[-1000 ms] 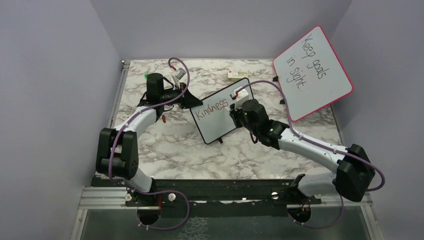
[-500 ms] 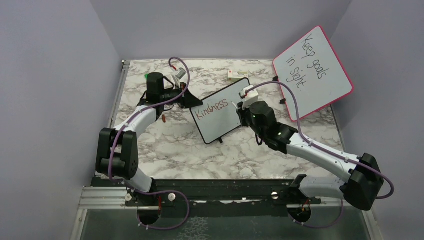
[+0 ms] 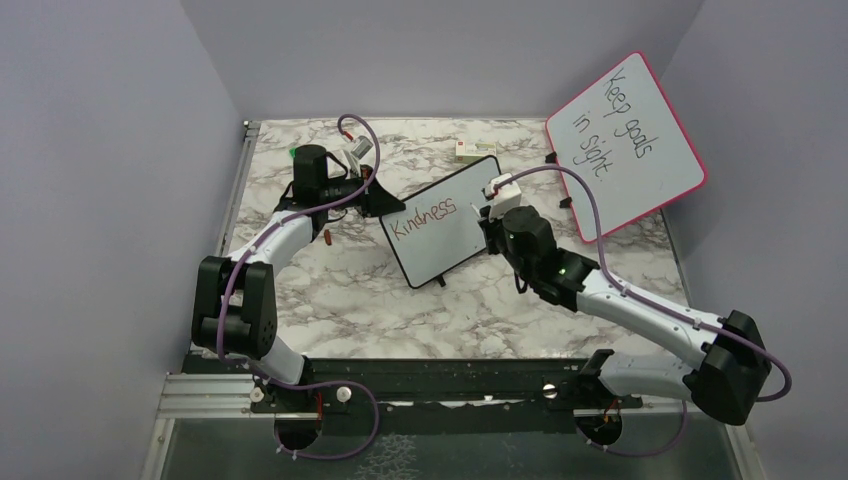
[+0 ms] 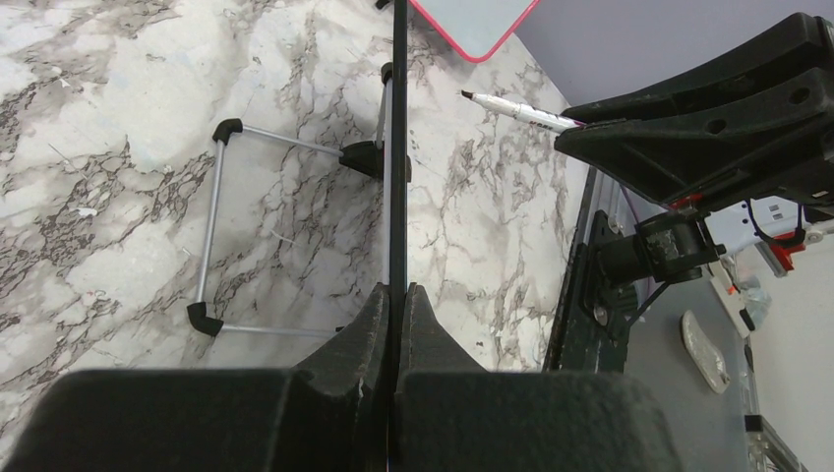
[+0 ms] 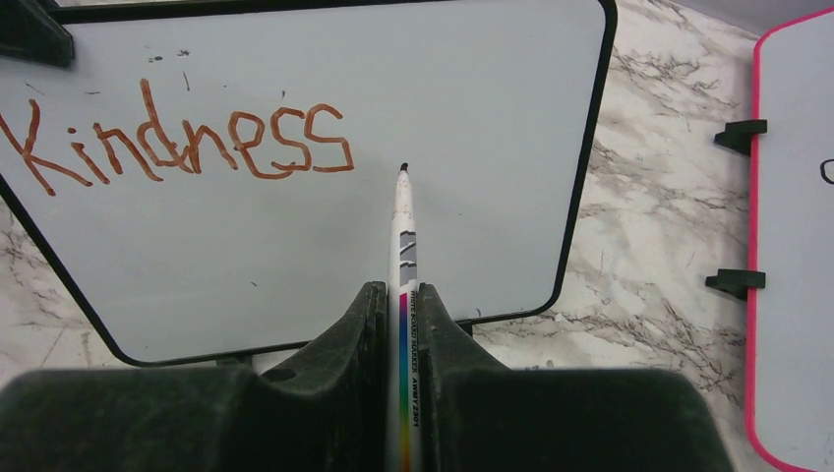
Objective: Write a sentence on the whiteboard
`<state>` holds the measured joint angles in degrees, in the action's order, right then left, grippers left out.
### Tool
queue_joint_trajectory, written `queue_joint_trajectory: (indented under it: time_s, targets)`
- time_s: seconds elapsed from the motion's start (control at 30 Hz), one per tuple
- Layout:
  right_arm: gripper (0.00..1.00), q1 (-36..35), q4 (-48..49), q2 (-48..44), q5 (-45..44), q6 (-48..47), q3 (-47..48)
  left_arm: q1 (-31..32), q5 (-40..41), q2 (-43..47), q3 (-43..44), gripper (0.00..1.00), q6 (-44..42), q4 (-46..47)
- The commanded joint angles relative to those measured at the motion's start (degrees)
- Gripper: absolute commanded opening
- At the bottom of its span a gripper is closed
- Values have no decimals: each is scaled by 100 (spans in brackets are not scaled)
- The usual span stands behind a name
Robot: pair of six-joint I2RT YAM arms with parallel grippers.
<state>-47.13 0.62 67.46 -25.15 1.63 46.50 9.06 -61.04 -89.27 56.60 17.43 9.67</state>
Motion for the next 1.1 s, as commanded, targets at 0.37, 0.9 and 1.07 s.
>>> queue_joint_trajectory:
  time_s: [0.37,0.9,1.07]
  targets:
    - [1,23,-52,-253,-42,-110,-74,-1,101,-46,42,0,-258,-505]
    - [1,16,-291,-298,168,-110,-89,-1,214,41,45,0,-328,-634]
    - [1,-52,-293,-263,463,-258,-112,-1,222,8,53,0,-337,-651]
